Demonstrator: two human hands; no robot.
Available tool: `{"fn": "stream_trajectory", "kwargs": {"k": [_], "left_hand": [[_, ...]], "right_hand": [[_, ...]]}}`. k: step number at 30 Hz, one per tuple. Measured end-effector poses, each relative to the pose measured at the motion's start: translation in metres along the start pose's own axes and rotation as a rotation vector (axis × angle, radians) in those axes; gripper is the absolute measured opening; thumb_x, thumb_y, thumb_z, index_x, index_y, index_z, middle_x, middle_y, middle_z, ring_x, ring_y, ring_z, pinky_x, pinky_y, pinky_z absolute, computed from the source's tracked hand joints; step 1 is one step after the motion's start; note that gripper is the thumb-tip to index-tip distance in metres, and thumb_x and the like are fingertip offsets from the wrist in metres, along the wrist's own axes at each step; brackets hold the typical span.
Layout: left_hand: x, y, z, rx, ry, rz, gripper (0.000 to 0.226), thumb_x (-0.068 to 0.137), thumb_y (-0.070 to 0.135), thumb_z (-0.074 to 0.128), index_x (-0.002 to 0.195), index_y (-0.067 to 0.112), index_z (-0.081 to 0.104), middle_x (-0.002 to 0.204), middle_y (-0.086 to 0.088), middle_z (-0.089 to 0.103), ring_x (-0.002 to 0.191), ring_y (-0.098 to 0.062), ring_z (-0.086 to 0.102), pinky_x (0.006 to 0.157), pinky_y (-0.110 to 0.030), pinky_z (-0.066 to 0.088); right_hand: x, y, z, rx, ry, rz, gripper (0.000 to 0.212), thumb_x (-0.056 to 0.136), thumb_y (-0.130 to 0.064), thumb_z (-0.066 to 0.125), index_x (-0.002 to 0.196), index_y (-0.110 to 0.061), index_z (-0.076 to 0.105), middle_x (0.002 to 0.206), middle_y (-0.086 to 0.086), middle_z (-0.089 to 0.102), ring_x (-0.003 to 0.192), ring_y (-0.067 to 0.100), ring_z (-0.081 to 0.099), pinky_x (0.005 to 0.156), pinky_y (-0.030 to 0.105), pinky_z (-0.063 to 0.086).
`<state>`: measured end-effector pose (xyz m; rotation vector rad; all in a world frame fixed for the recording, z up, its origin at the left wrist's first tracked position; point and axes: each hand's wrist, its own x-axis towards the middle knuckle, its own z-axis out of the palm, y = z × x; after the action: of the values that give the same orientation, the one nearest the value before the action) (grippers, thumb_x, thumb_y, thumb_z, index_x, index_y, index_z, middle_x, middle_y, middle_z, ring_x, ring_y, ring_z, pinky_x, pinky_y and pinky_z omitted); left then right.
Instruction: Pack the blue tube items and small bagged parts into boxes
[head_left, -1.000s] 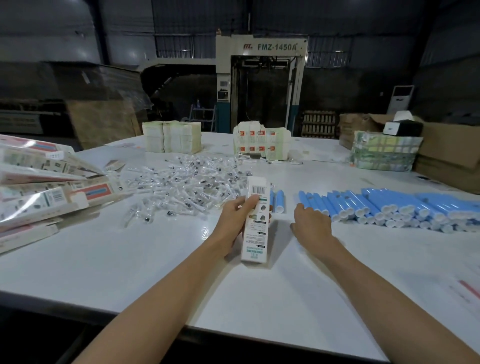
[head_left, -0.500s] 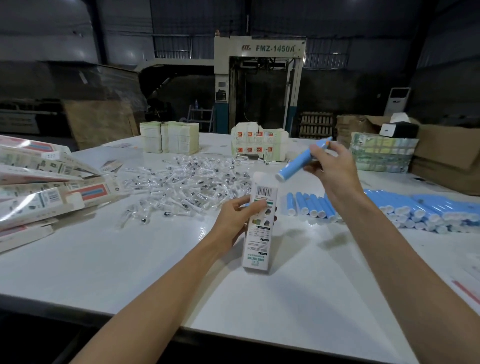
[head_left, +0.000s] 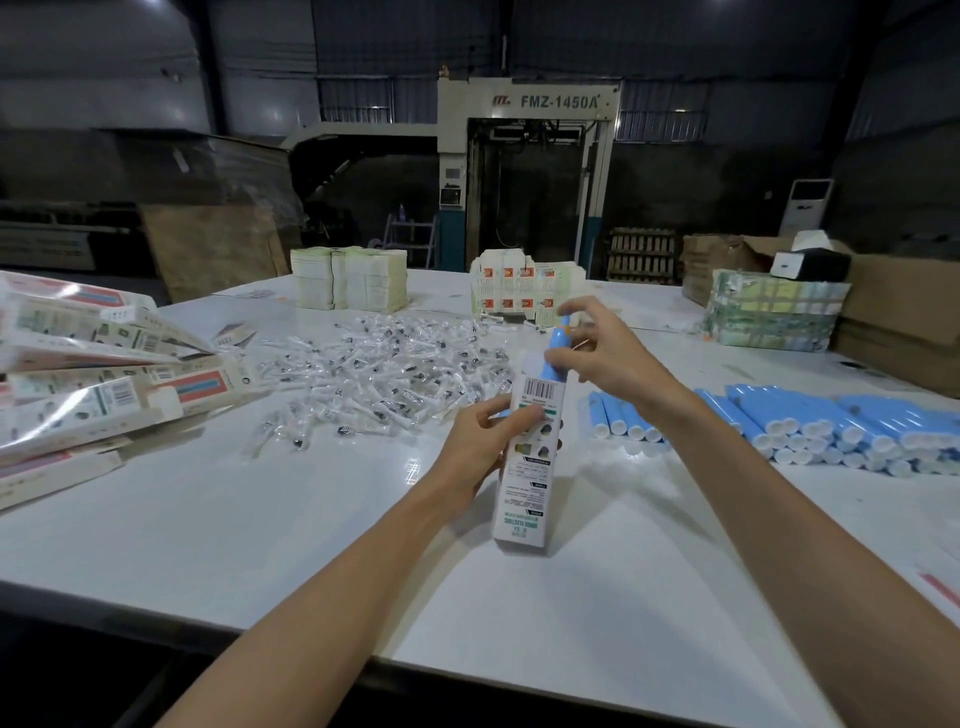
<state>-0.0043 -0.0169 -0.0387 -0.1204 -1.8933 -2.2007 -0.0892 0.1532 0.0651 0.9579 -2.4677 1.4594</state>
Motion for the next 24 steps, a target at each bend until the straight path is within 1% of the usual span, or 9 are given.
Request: {"fn": "stream_trajectory", "kwargs": {"k": [4, 8, 10, 13, 15, 18, 19, 21, 24], "left_hand": [[0.002, -0.005, -0.002, 0.0, 0.034, 0.004, 0.02, 0.1, 0.033, 0.077, 0.118, 0.025, 0.081, 0.113, -0.016, 0.081, 0.105, -0.041, 0.078, 0.093, -0.052, 0.062], [0.005, -0.011, -0.003, -0.046, 0.059, 0.004, 0.03, 0.105, 0.037, 0.069, 0.128, 0.019, 0.073, 0.114, -0.018, 0.08, 0.101, -0.04, 0.077, 0.094, -0.053, 0.061], [0.007, -0.015, -0.007, -0.066, 0.128, -0.011, 0.034, 0.107, 0.041, 0.065, 0.131, 0.017, 0.069, 0.113, -0.018, 0.08, 0.091, -0.032, 0.077, 0.081, -0.044, 0.064], [0.009, -0.02, -0.017, -0.117, 0.315, -0.046, 0.032, 0.109, 0.044, 0.059, 0.127, 0.018, 0.065, 0.095, -0.013, 0.082, 0.066, -0.023, 0.075, 0.056, -0.032, 0.06], [0.012, -0.023, -0.024, -0.112, 0.429, 0.007, 0.028, 0.11, 0.044, 0.056, 0.12, 0.02, 0.065, 0.085, -0.011, 0.079, 0.06, -0.022, 0.073, 0.052, -0.031, 0.058], [0.014, -0.023, -0.027, -0.058, 0.525, 0.129, 0.025, 0.109, 0.047, 0.055, 0.112, 0.027, 0.069, 0.094, -0.012, 0.078, 0.074, -0.028, 0.074, 0.07, -0.041, 0.06], [0.016, -0.023, -0.029, -0.04, 0.54, 0.157, 0.025, 0.108, 0.049, 0.055, 0.111, 0.029, 0.07, 0.097, -0.01, 0.079, 0.081, -0.027, 0.076, 0.076, -0.043, 0.061], [0.013, -0.022, -0.023, -0.02, 0.543, 0.188, 0.027, 0.102, 0.055, 0.055, 0.109, 0.034, 0.071, 0.095, -0.002, 0.079, 0.086, -0.021, 0.079, 0.079, -0.037, 0.061], [0.013, -0.022, -0.019, 0.011, 0.532, 0.208, 0.032, 0.095, 0.062, 0.055, 0.106, 0.037, 0.071, 0.092, 0.004, 0.078, 0.087, -0.016, 0.079, 0.08, -0.033, 0.059]], "right_hand": [[-0.003, 0.012, 0.02, -0.061, -0.05, -0.048, 0.013, 0.098, -0.022, 0.069, 0.11, -0.02, 0.069, 0.119, 0.003, 0.059, 0.094, 0.019, 0.069, 0.069, 0.024, 0.055], [-0.002, 0.03, 0.04, 0.032, 0.001, -0.04, 0.018, 0.105, -0.027, 0.06, 0.108, -0.015, 0.073, 0.123, 0.002, 0.057, 0.102, 0.019, 0.067, 0.082, 0.031, 0.058], [0.0, 0.038, 0.051, 0.109, 0.098, -0.046, 0.017, 0.106, -0.023, 0.058, 0.116, -0.02, 0.071, 0.123, -0.001, 0.06, 0.102, 0.015, 0.067, 0.083, 0.026, 0.056], [0.01, 0.05, 0.073, 0.138, 0.231, 0.013, 0.018, 0.105, -0.011, 0.054, 0.114, -0.017, 0.068, 0.118, 0.002, 0.067, 0.09, 0.011, 0.068, 0.073, 0.017, 0.05], [0.017, 0.057, 0.093, -0.016, 0.167, 0.002, 0.019, 0.103, -0.002, 0.053, 0.108, -0.013, 0.067, 0.112, 0.004, 0.068, 0.092, 0.014, 0.064, 0.078, 0.022, 0.048], [0.027, 0.069, 0.126, -0.235, -0.087, -0.068, 0.019, 0.102, -0.004, 0.054, 0.113, -0.011, 0.067, 0.117, 0.005, 0.065, 0.109, 0.019, 0.059, 0.095, 0.037, 0.05], [0.029, 0.071, 0.138, -0.189, -0.174, -0.059, 0.018, 0.103, -0.01, 0.054, 0.118, -0.011, 0.066, 0.115, 0.005, 0.065, 0.106, 0.02, 0.06, 0.093, 0.038, 0.053], [0.027, 0.067, 0.156, 0.129, -0.217, 0.034, 0.024, 0.107, -0.028, 0.052, 0.116, -0.009, 0.064, 0.091, 0.005, 0.066, 0.082, 0.02, 0.062, 0.075, 0.034, 0.055], [0.035, 0.063, 0.18, 0.672, -0.223, 0.434, 0.042, 0.109, -0.04, 0.048, 0.085, -0.012, 0.068, 0.066, 0.006, 0.062, 0.062, 0.019, 0.061, 0.067, 0.03, 0.05]]}}
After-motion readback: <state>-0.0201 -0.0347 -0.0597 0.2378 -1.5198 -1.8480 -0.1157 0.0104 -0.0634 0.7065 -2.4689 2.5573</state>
